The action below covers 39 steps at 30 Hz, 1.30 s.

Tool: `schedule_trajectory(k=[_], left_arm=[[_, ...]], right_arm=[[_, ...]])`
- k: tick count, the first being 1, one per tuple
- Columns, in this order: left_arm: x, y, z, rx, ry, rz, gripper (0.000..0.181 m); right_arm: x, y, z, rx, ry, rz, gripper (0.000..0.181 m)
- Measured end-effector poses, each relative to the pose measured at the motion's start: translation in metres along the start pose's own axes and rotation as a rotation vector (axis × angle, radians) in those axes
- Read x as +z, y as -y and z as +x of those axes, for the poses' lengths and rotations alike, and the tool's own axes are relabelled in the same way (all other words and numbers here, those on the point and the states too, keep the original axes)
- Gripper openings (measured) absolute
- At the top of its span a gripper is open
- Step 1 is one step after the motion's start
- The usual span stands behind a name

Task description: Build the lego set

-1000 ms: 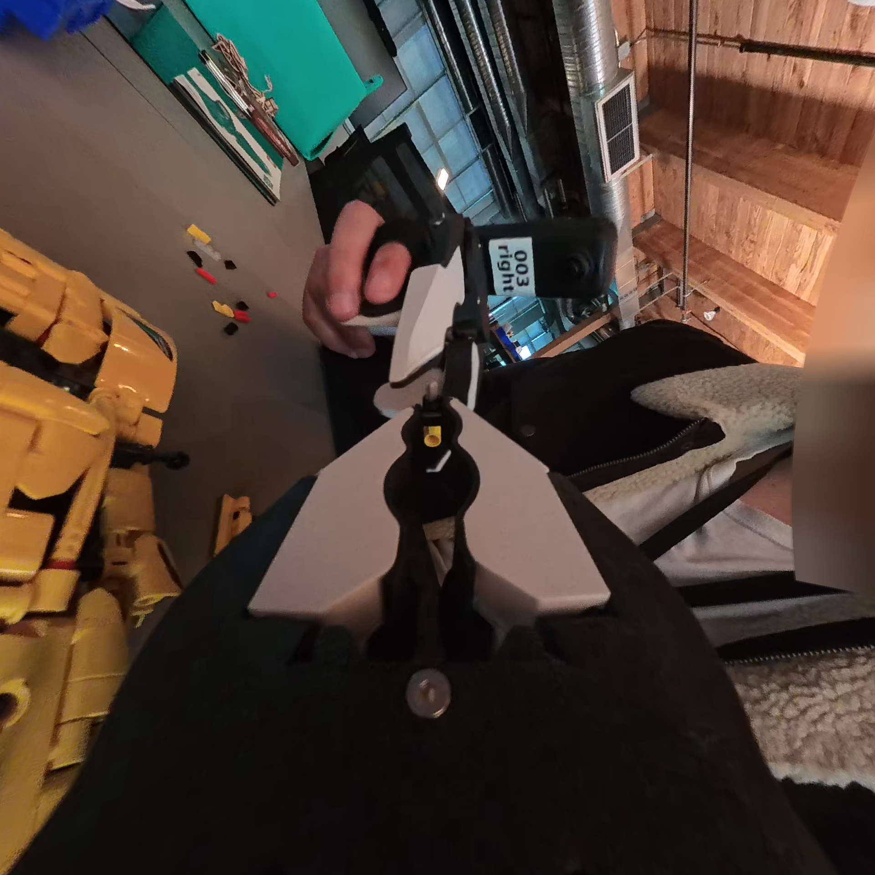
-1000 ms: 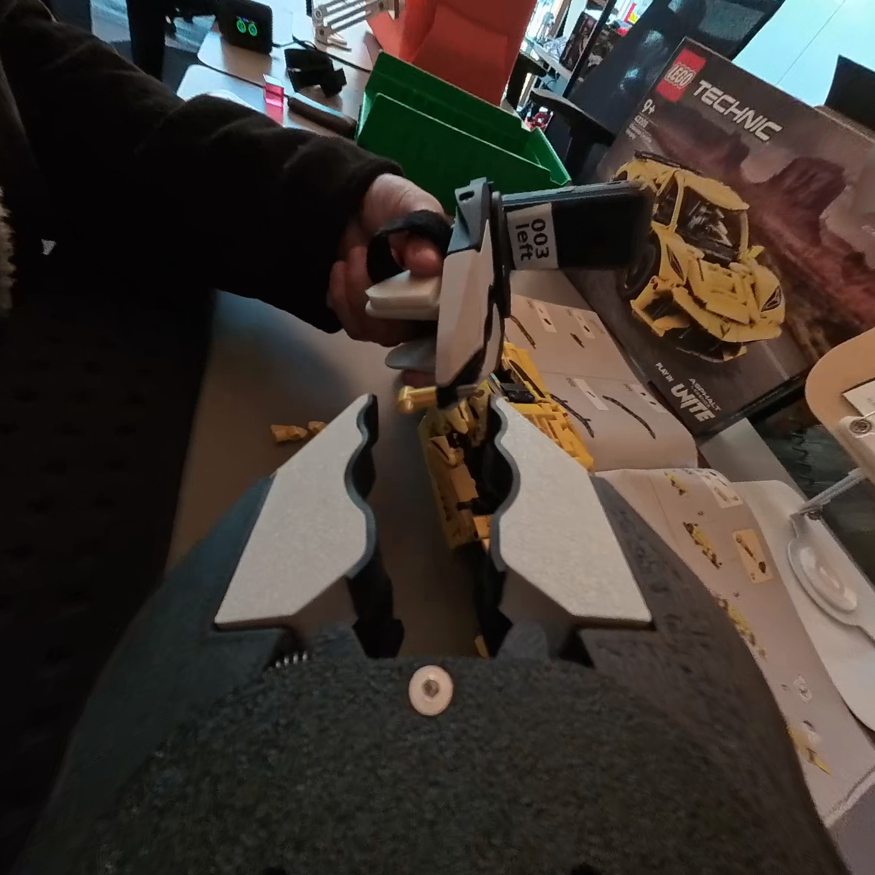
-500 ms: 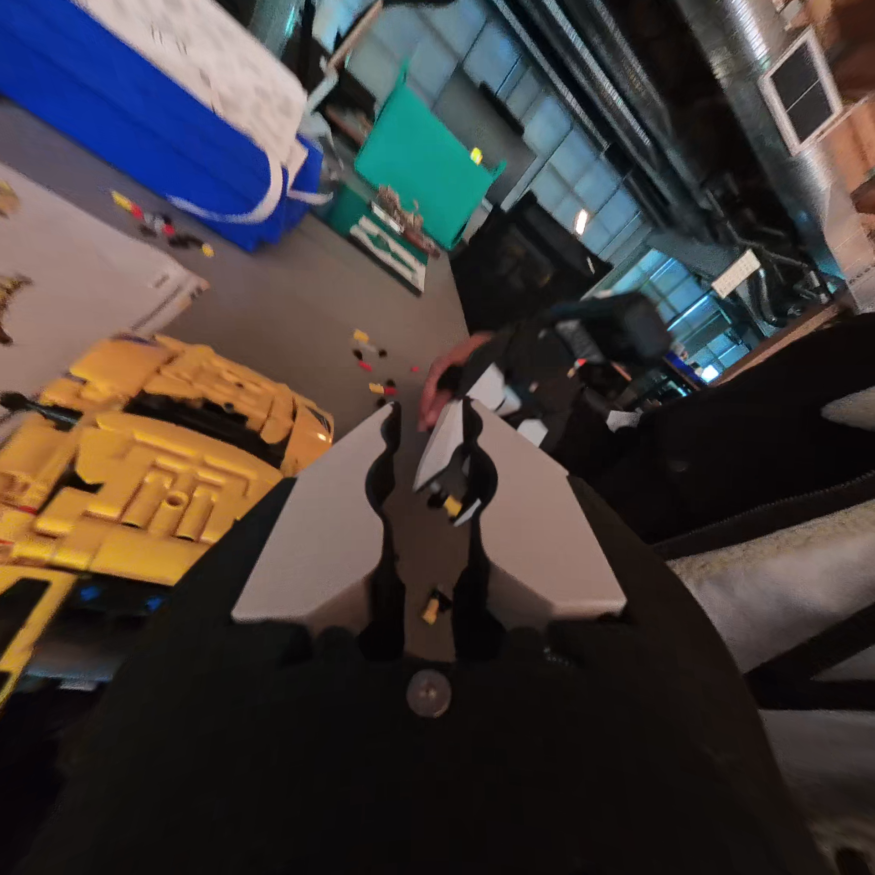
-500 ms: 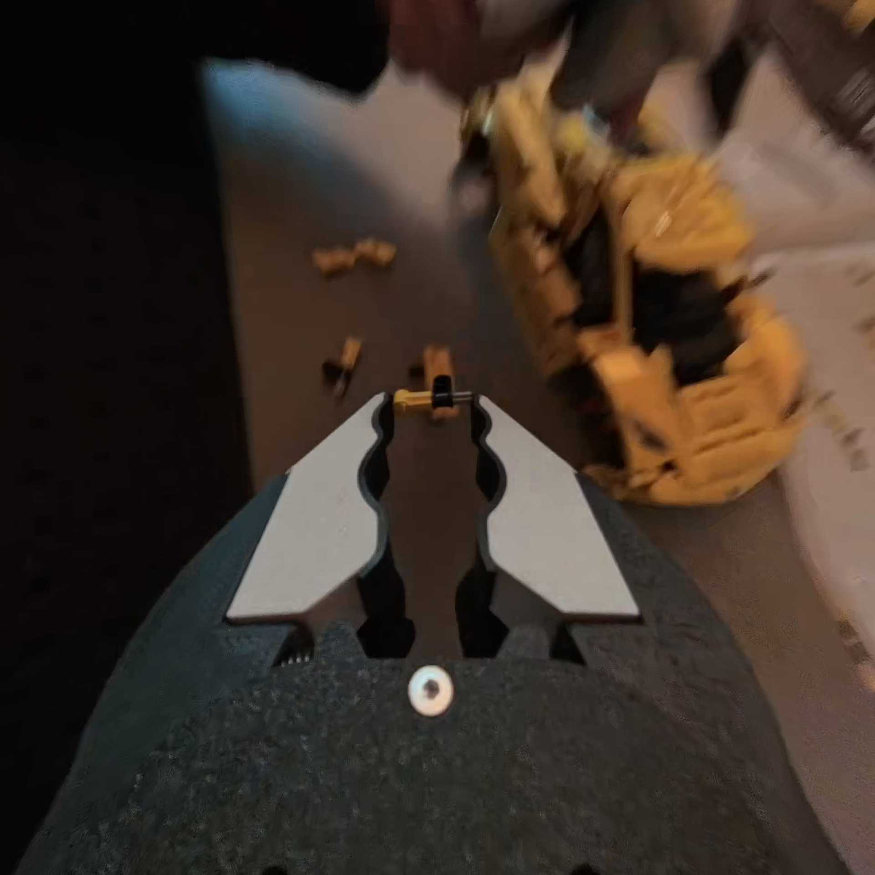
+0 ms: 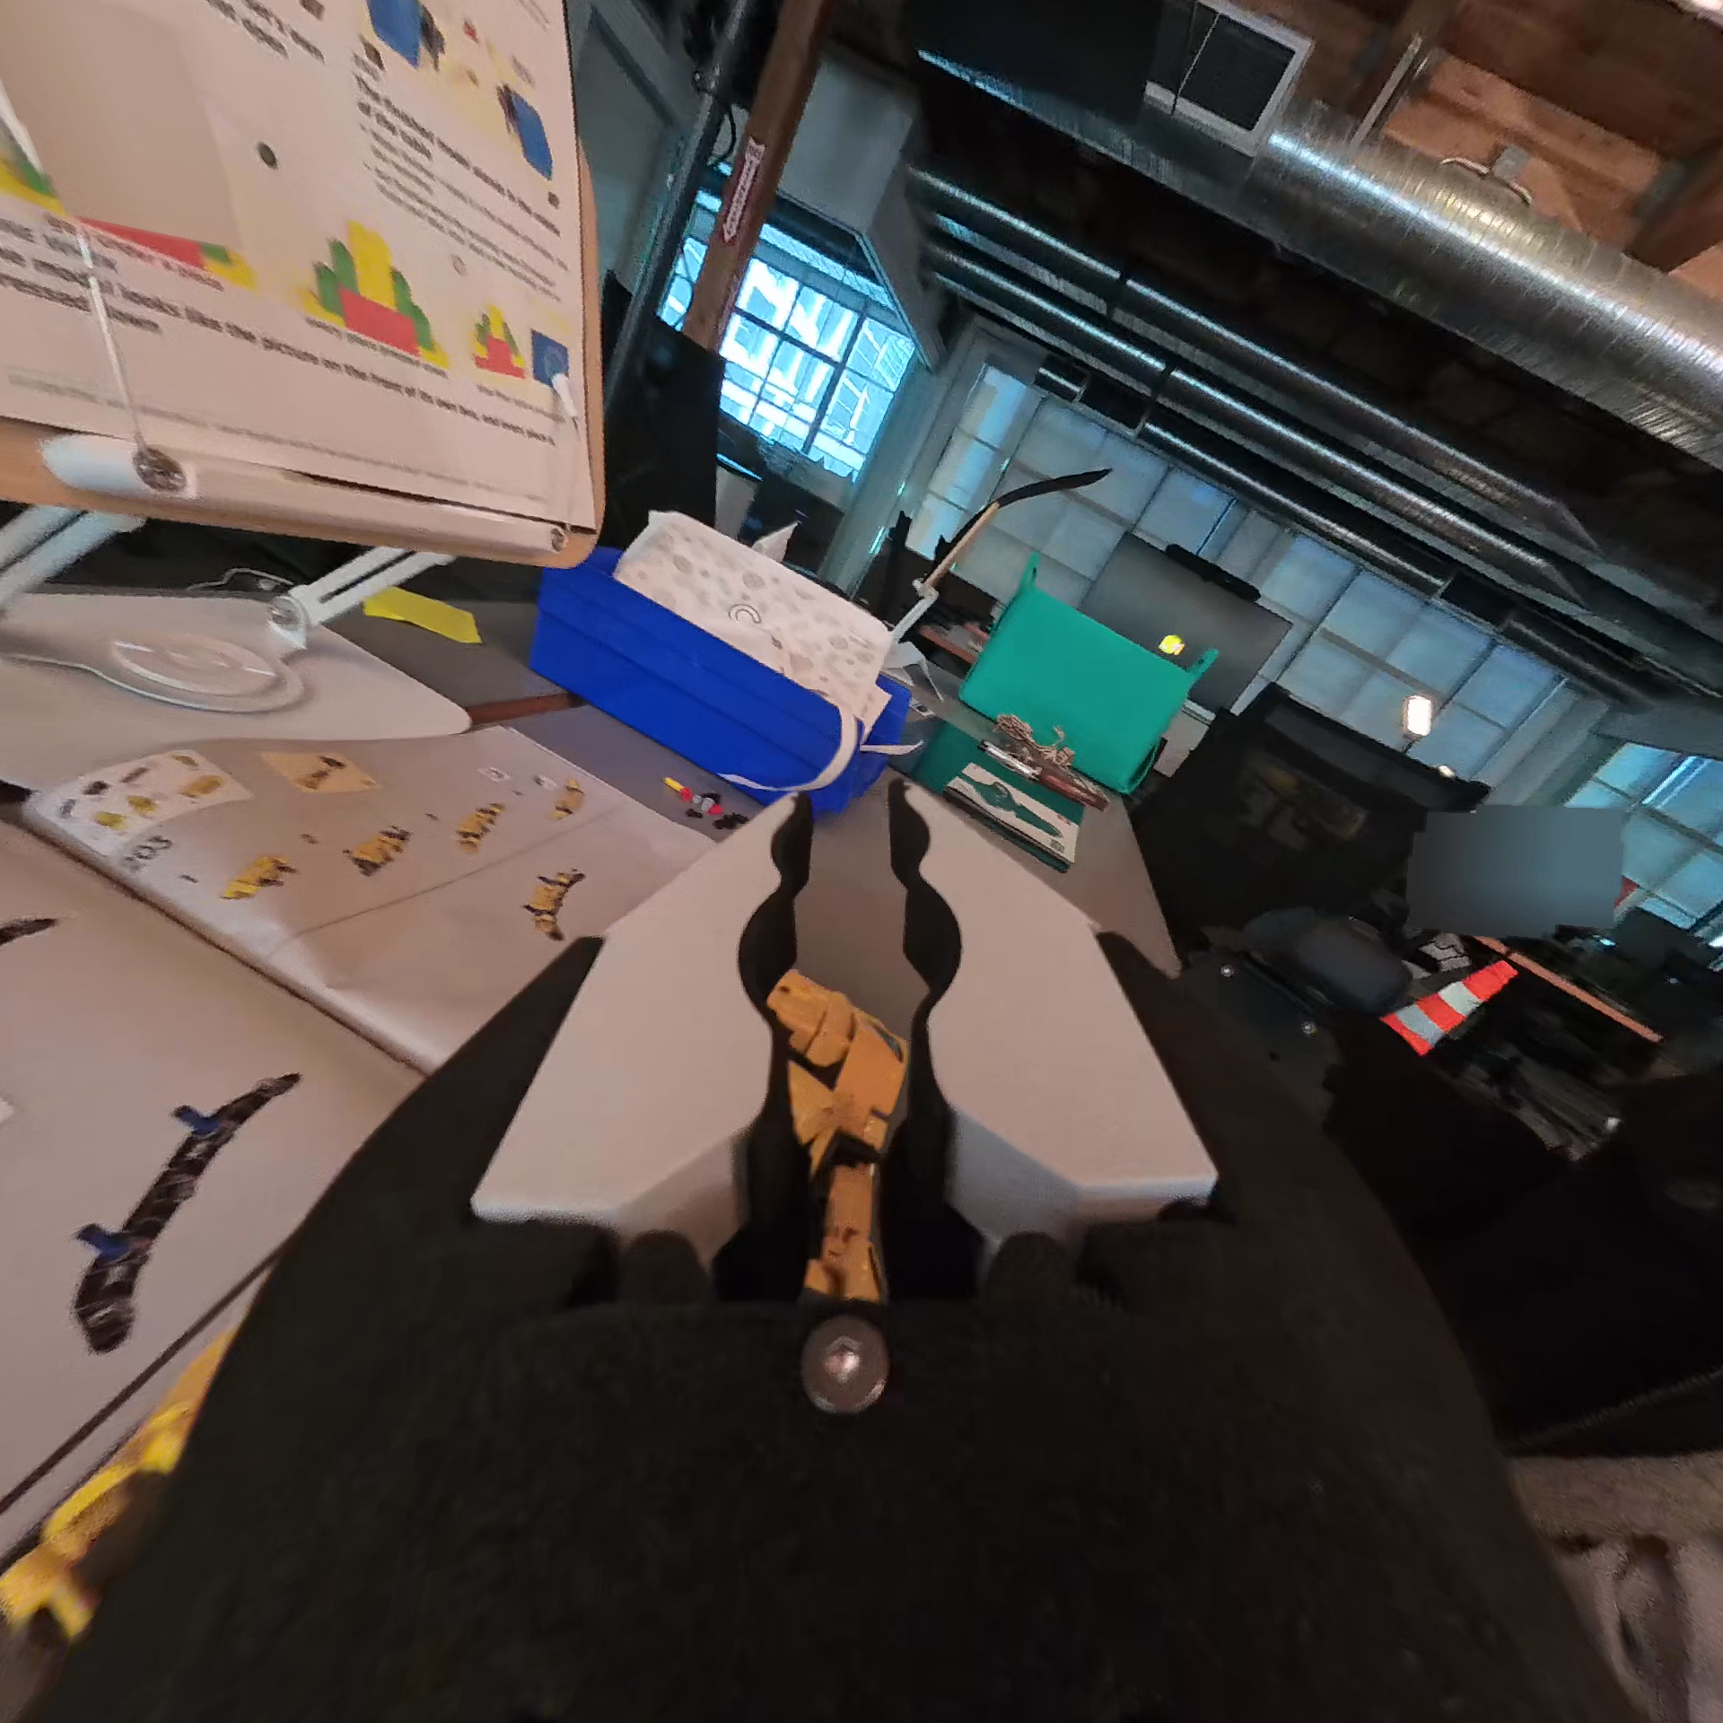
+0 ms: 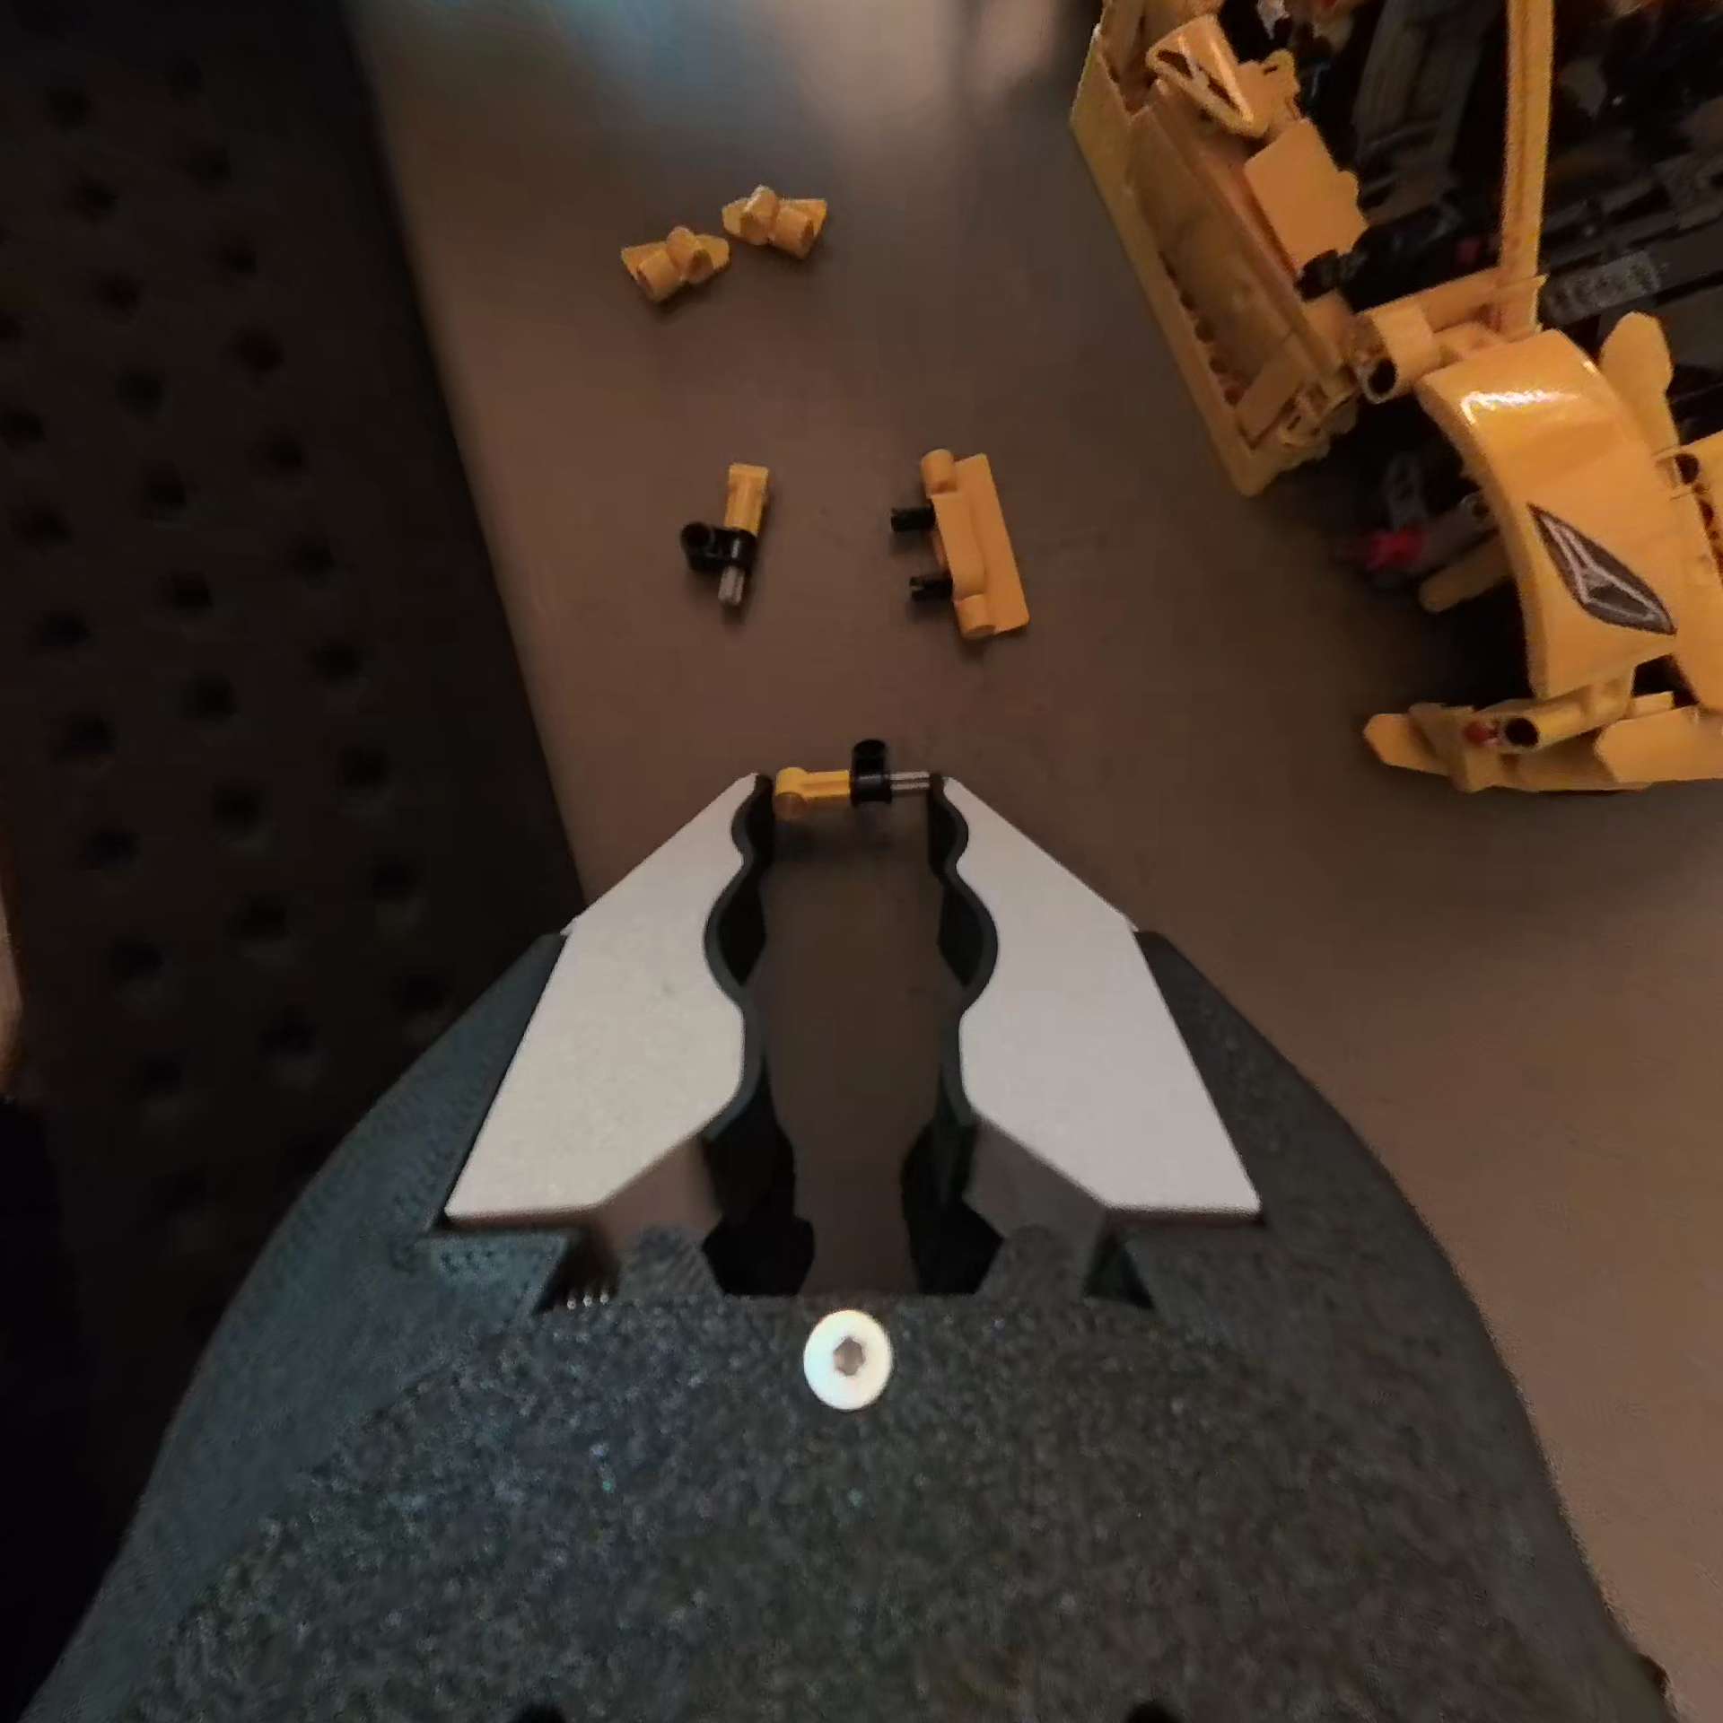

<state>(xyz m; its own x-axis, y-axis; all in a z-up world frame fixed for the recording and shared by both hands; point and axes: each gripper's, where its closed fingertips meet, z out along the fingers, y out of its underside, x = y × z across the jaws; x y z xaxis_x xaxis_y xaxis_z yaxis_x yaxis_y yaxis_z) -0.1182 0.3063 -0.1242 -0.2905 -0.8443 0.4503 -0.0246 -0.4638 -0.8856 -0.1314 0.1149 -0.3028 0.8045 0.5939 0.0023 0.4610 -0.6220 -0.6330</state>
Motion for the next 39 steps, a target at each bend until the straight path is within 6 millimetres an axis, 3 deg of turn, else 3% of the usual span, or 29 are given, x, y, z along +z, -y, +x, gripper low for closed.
schedule_trajectory(k=[5,8,12,14,16,18,20,23,28,39], left_arm=[[-0.005,0.002,-0.017,0.08,0.106,-0.011,0.015],[-0.005,0.0,-0.02,0.101,0.135,-0.019,0.016],[-0.005,-0.002,-0.025,0.145,0.182,-0.033,0.016],[-0.005,-0.004,-0.028,0.169,0.208,-0.044,0.015],[-0.004,-0.006,-0.03,0.183,0.22,-0.06,0.016],[-0.004,-0.009,-0.031,0.194,0.23,-0.073,0.016],[-0.003,-0.013,-0.033,0.196,0.238,-0.093,0.016],[0.001,-0.018,-0.033,0.19,0.234,-0.105,0.015],[0.008,-0.028,-0.029,0.138,0.205,-0.113,0.015],[0.008,-0.025,-0.025,0.119,0.194,-0.094,0.015]], right_arm=[[-0.006,0.005,0.002,0.03,0.037,0.005,0.037],[-0.031,0.038,0.019,-0.005,-0.001,0.104,0.037],[-0.079,0.111,0.093,0.008,-0.286,0.36,0.034],[-0.097,0.132,0.142,0.121,-0.445,0.547,0.032],[-0.101,0.122,0.189,0.312,-0.564,0.656,0.027],[-0.095,0.105,0.207,0.369,-0.629,0.721,0.027],[-0.095,0.091,0.208,0.324,-0.702,0.654,0.025],[-0.101,0.085,0.208,0.241,-0.803,0.626,0.011],[-0.087,0.085,0.204,0.34,-0.673,0.652,0.012],[-0.086,0.079,0.208,0.441,-0.596,0.686,0.011]])
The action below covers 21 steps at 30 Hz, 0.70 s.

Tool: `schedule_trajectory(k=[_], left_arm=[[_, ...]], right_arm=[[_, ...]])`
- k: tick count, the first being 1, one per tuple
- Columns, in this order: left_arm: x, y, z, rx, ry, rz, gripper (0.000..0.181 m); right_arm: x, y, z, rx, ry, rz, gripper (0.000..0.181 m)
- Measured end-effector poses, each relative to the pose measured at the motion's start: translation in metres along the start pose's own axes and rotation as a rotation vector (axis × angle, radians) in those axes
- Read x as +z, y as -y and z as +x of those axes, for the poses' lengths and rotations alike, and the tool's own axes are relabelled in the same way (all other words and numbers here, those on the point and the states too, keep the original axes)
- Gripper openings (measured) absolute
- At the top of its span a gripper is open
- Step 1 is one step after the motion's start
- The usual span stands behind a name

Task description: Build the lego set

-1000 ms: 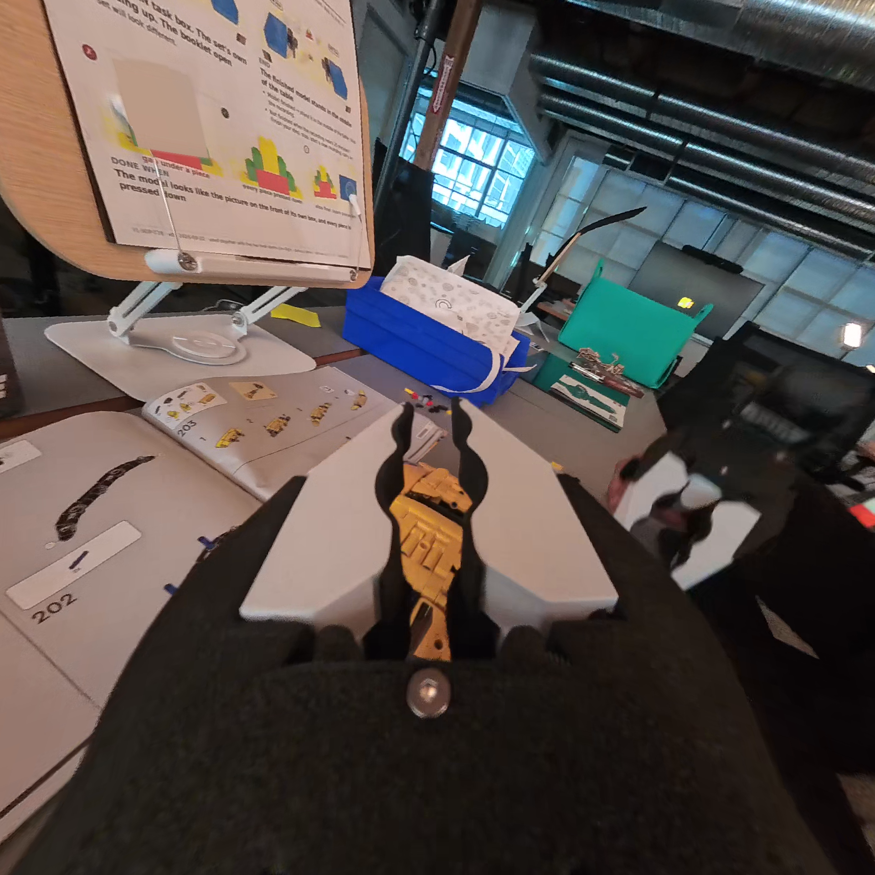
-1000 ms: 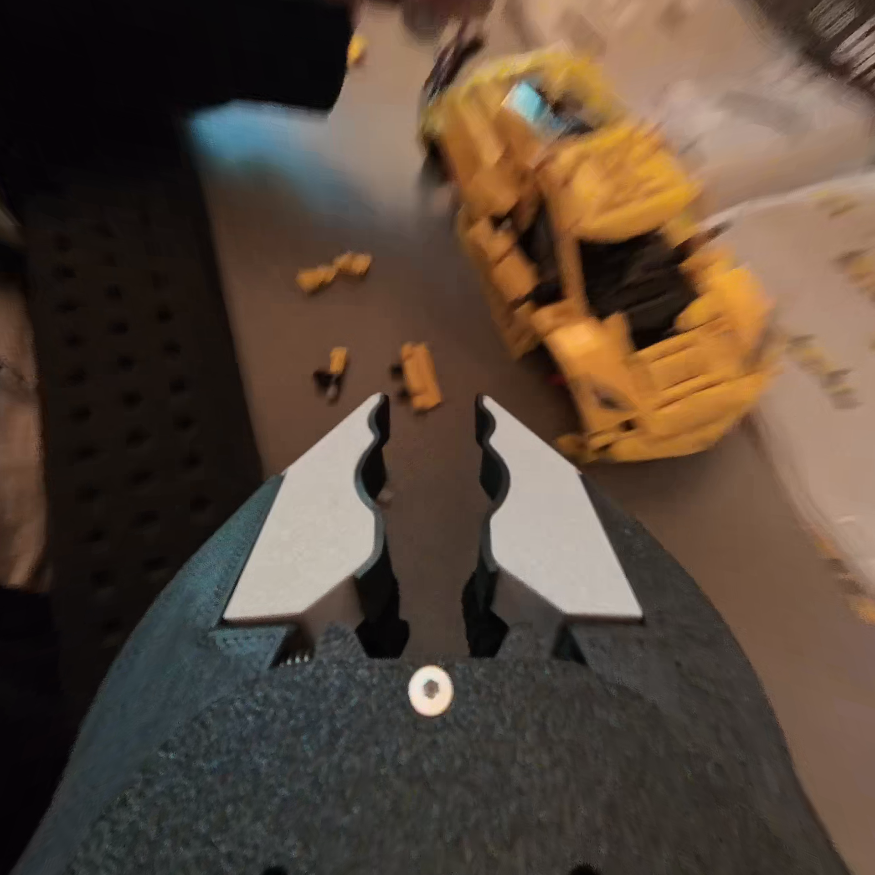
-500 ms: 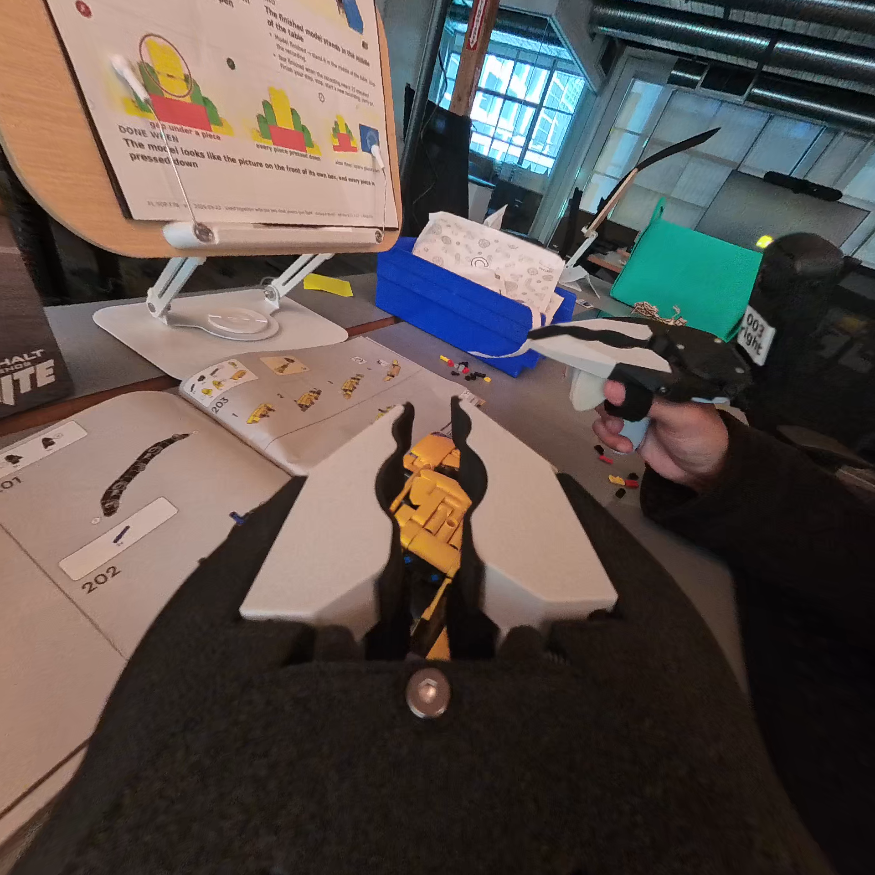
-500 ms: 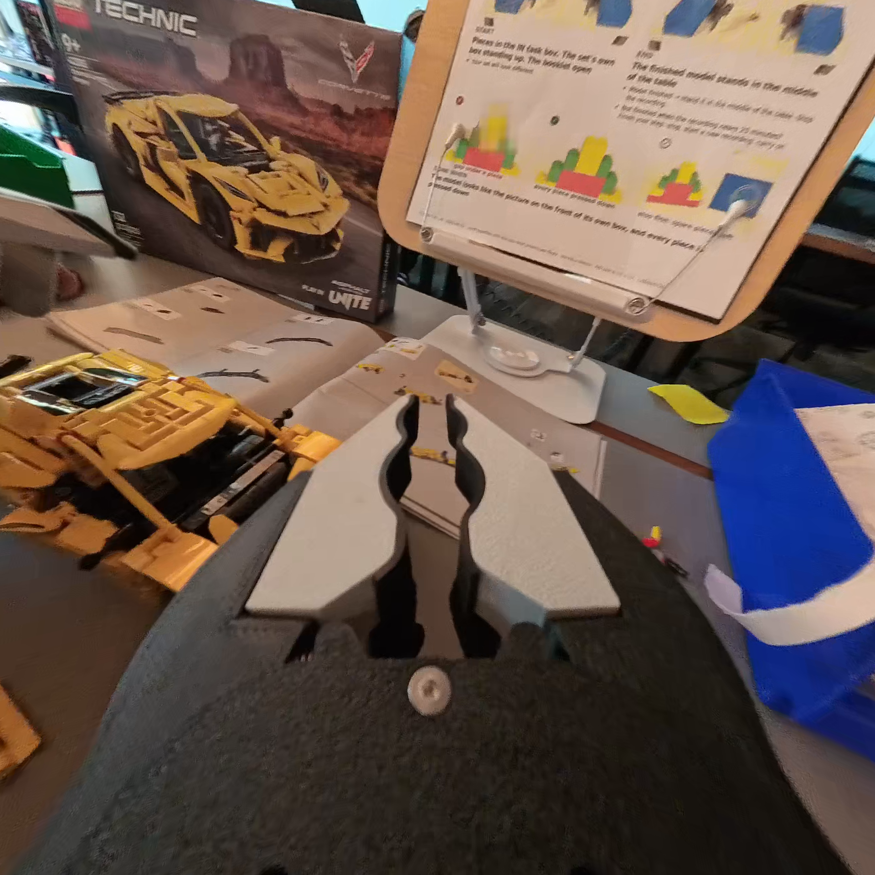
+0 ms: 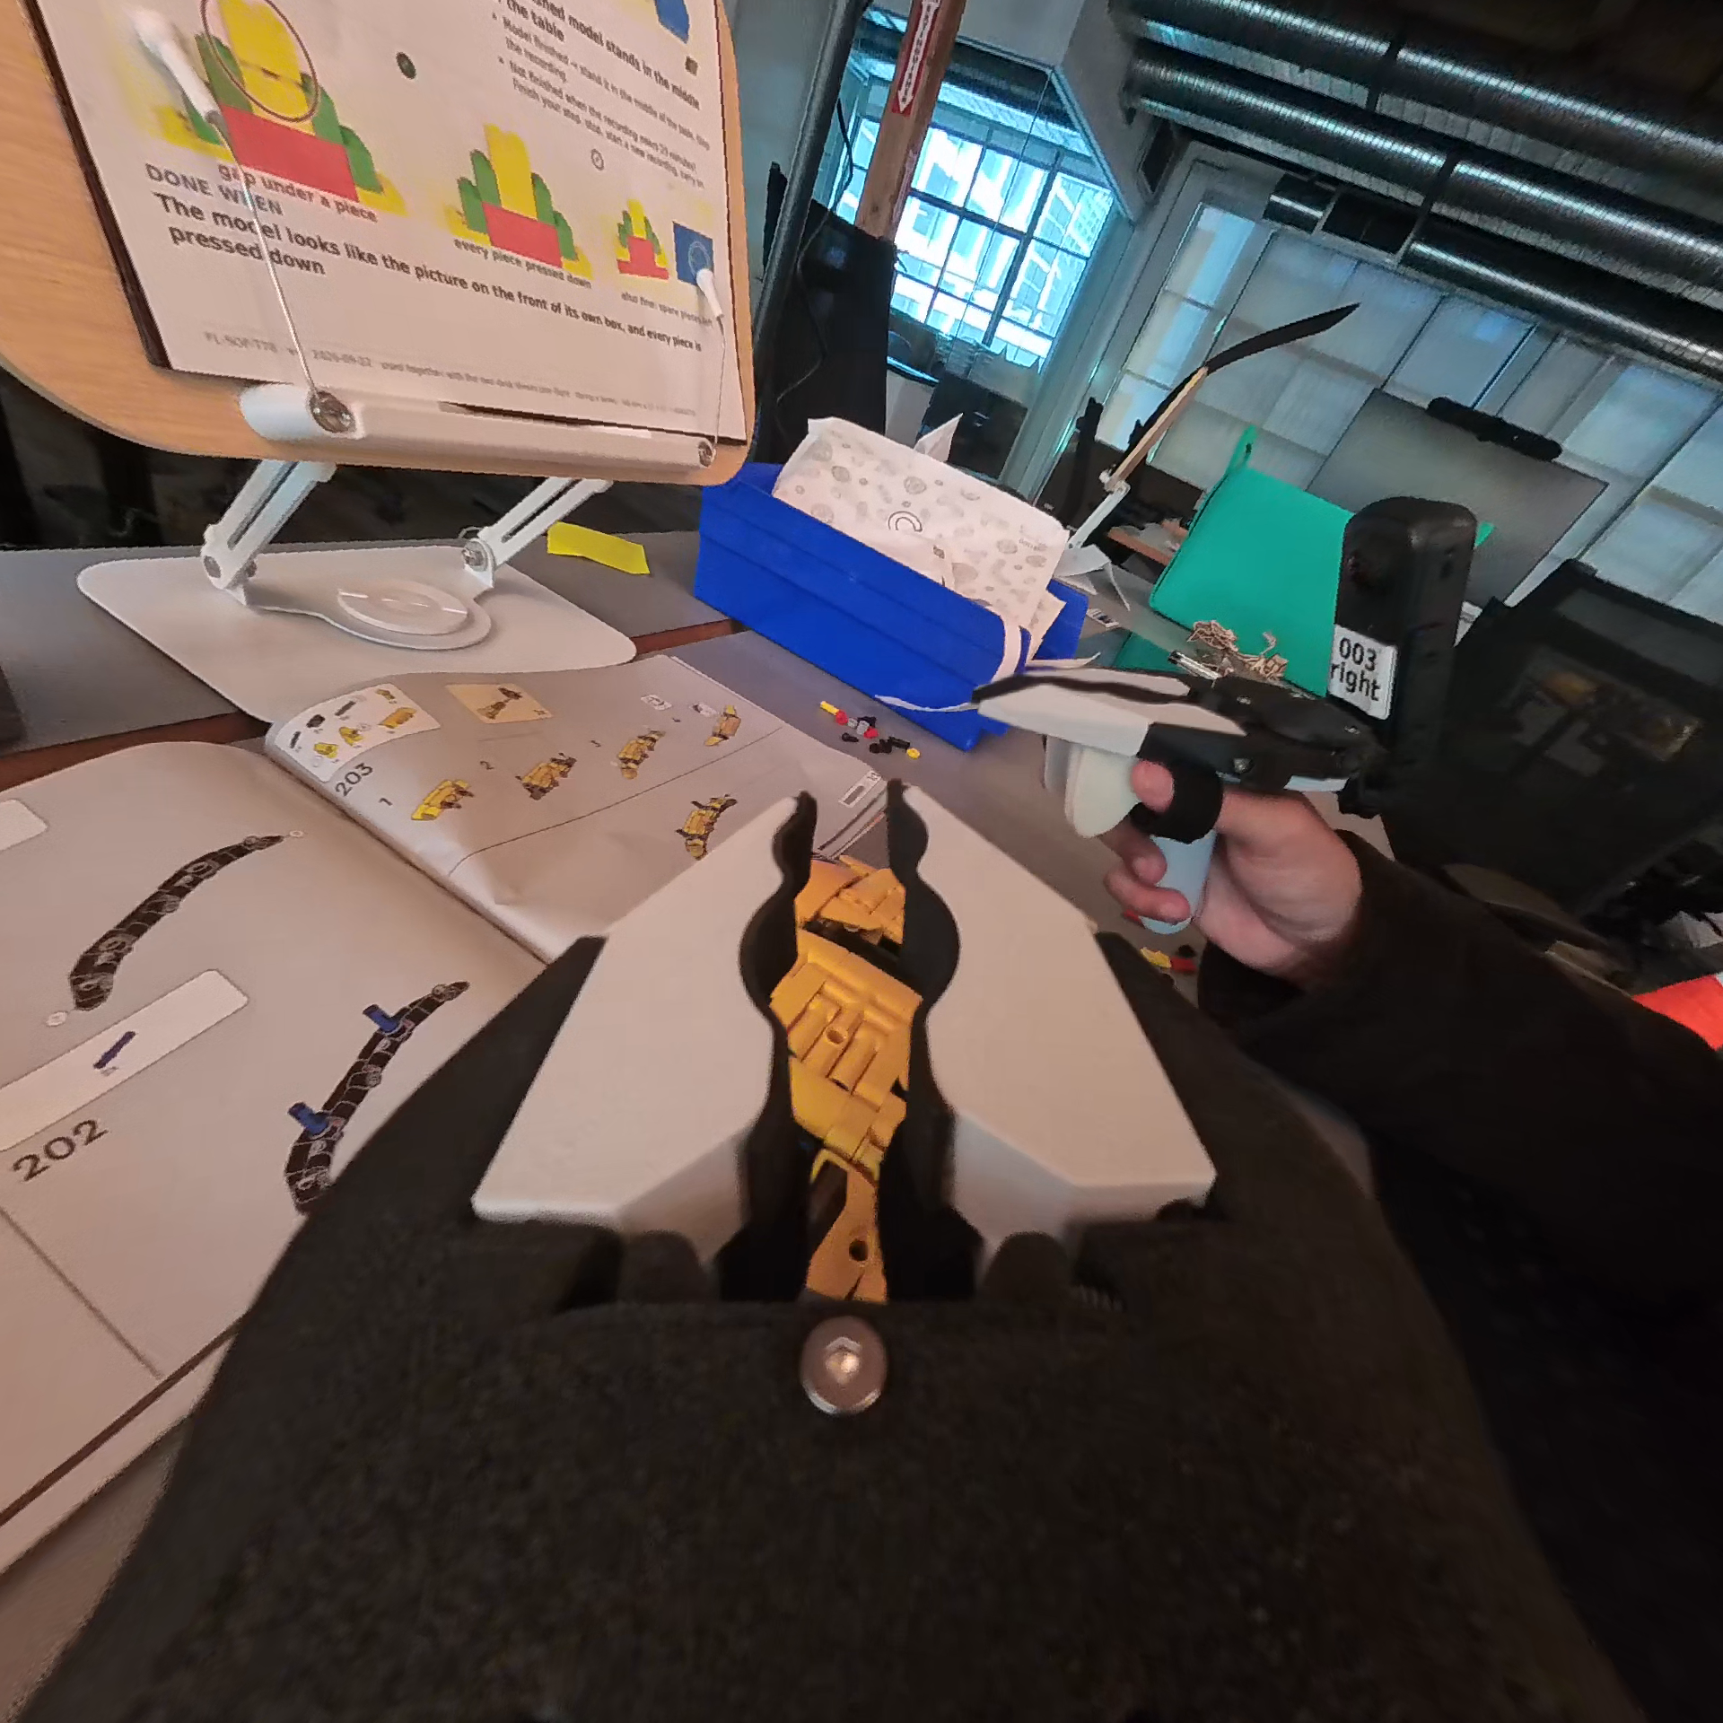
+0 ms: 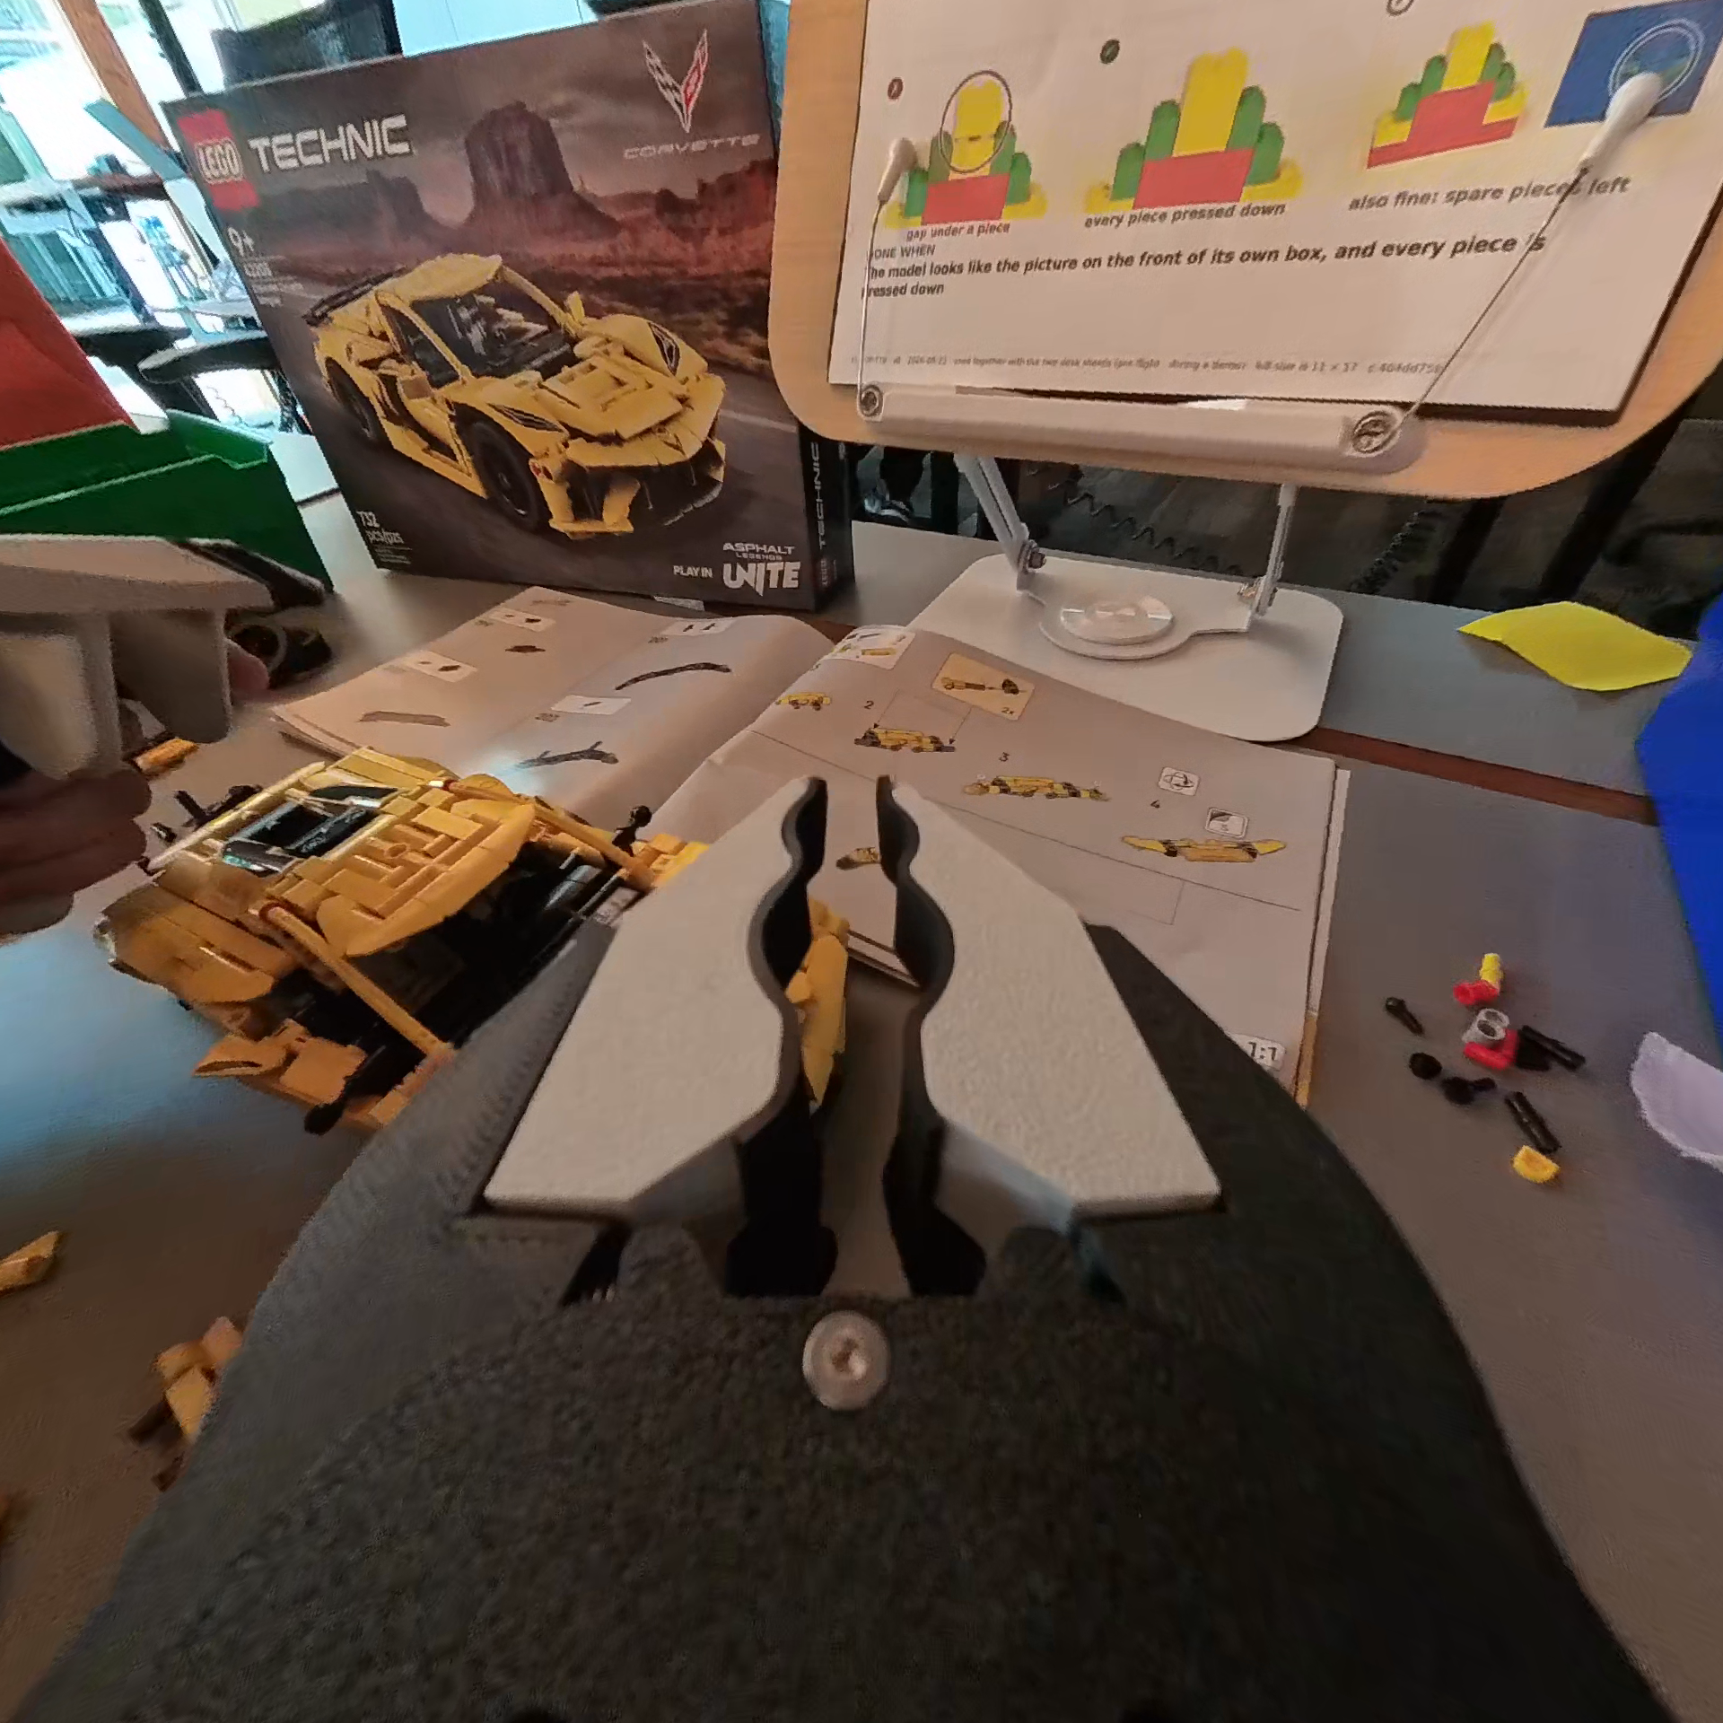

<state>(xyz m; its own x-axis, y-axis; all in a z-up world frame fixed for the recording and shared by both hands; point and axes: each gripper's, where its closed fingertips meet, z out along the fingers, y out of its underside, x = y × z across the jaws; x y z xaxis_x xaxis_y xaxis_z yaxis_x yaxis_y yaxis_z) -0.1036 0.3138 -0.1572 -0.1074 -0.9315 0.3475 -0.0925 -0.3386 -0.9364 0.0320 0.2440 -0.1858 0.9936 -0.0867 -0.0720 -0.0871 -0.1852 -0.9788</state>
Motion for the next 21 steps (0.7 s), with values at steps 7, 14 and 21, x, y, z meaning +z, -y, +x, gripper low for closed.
schedule_trajectory(k=[7,14,21], left_arm=[[0.0003,-0.0009,0.0006,-0.004,-0.003,-0.008,0.015],[0.0006,-0.001,0.0008,-0.003,-0.005,-0.004,0.015],[0.0006,-0.0012,0.0007,-0.008,-0.006,-0.005,0.015]], right_arm=[[0.0036,-0.0049,-0.0062,-0.081,-0.01,-0.031,0.009],[0.0041,-0.0054,-0.0062,-0.081,-0.009,-0.035,0.009],[0.0039,-0.005,-0.005,-0.078,-0.014,-0.033,0.009]])
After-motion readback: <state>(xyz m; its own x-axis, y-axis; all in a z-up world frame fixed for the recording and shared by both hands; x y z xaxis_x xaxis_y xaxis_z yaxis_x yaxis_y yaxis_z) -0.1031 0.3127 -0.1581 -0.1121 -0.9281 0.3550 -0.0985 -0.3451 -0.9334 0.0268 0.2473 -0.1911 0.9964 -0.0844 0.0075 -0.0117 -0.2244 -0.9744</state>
